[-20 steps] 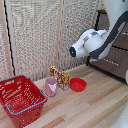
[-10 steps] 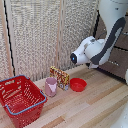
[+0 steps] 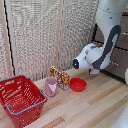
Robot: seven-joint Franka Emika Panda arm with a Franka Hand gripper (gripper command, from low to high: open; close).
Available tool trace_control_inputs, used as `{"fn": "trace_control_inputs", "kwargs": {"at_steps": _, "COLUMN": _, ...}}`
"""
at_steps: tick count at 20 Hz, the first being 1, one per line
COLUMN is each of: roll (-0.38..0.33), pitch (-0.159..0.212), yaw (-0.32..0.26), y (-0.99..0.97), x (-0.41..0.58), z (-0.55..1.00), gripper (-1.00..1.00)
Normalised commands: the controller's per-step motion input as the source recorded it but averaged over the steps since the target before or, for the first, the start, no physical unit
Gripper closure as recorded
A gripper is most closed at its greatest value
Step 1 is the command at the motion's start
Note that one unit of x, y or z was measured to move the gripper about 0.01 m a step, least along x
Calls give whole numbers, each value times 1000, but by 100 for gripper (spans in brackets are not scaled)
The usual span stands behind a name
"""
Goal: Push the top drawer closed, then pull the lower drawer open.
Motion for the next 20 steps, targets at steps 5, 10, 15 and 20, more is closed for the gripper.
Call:
{"fn": "trace_control_inputs", "kwargs": {"at_steps": 5, "roll": 73, "pitch": -15, "yaw": 15, "y": -595, "x": 191, "z": 122, "gripper": 100}}
{"fn": "trace_control_inputs", "kwargs": {"at_steps": 10, "roll": 57, "pitch": 0, "yaw": 0, "y": -265, "x": 36, "z": 127, "gripper": 100}}
{"fn": "trace_control_inputs", "kwargs": {"at_steps": 15, "roll": 1, "pitch": 0, "yaw": -2, "y": -52, "x": 0, "z": 92, "gripper": 100}}
{"fn": "trace_control_inputs", "kwargs": {"at_steps": 20, "roll": 0, "pitch": -6, "yaw": -6, "y": -7, "x": 0, "z": 126, "gripper": 100}}
